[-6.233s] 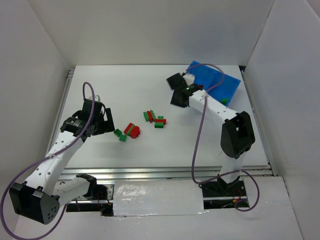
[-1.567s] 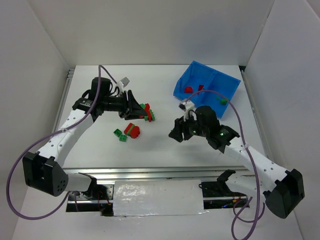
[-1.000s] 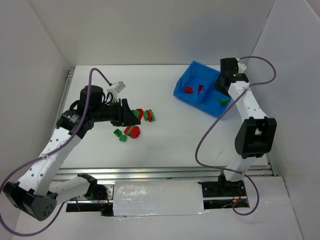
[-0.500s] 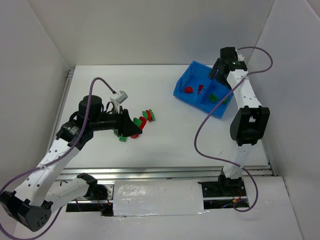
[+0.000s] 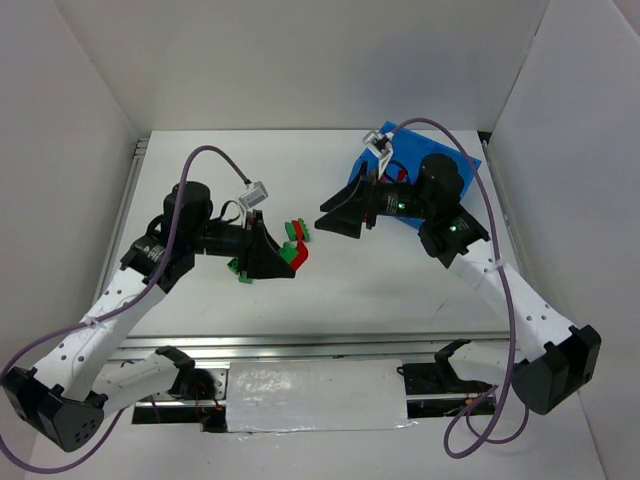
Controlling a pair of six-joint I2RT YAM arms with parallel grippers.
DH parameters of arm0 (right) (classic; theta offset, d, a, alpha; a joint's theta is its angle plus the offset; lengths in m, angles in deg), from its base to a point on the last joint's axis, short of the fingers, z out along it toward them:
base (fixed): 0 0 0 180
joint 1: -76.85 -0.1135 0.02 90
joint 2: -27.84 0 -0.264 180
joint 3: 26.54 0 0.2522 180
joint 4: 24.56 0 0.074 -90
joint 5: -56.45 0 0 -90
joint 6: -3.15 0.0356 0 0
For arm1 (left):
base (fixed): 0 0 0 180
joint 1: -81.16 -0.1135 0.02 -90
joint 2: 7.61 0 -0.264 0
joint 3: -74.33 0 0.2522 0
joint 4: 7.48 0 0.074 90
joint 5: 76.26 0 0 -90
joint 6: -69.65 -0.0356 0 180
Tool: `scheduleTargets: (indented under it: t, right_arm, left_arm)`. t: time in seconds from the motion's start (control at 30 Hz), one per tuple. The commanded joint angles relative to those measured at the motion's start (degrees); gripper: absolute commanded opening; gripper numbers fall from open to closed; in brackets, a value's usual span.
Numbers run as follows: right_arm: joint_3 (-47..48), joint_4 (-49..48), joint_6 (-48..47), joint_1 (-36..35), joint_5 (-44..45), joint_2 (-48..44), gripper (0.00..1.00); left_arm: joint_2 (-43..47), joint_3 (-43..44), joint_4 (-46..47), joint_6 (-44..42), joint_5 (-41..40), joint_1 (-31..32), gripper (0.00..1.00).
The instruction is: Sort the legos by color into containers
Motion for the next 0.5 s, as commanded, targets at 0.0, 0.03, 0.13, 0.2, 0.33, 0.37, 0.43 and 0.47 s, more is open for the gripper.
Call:
scheduleTargets:
  t: [0.0, 0.03, 0.13, 0.2, 0.33, 0.37, 0.43, 0.47]
  right_arm:
    - [-3.3, -15.9, 8.1, -2.9, -6.5, 1.5, 0.90]
    - [-3.2, -15.7, 7.6, -3.5, -6.1, 1.6, 0.90]
    - [-3.3, -17.3, 8.0, -5.4, -7.2, 1.6, 0.84]
    - [-3.0, -17.3, 8.0, -6.5, -7.3, 1.6, 0.81]
    - [-1.8, -13.5, 5.6, -8.1, -6.7, 2.0, 0.77]
    - [-2.4, -14.1, 5.8, -8.0, -7.2, 1.9, 0.75]
    - [-3.1, -15.7, 7.0, -8.0, -8.3, 1.7, 0.71]
    - [-3.8, -16.2, 7.3, -8.1, -9.0, 1.6, 0.71]
  left_arm:
    - [0.8, 2.4, 6.9, 2.6, 4.2, 0.5, 0.00]
    - [0.7, 2.4, 7.5, 3.1, 4.4, 0.6, 0.00]
    - [0.9, 2.6, 9.1, 4.2, 4.4, 0.6, 0.00]
    - [0.7, 2.7, 9.3, 4.3, 4.5, 0.6, 0.00]
    - [1.3, 2.6, 11.5, 6.0, 4.9, 0.5, 0.00]
    - [1.5, 2.6, 11.9, 6.6, 4.4, 0.6, 0.00]
    - [2.0, 2.9, 12.1, 6.6, 4.2, 0.5, 0.00]
    - [2.1, 2.9, 12.0, 6.5, 3.5, 0.6, 0.00]
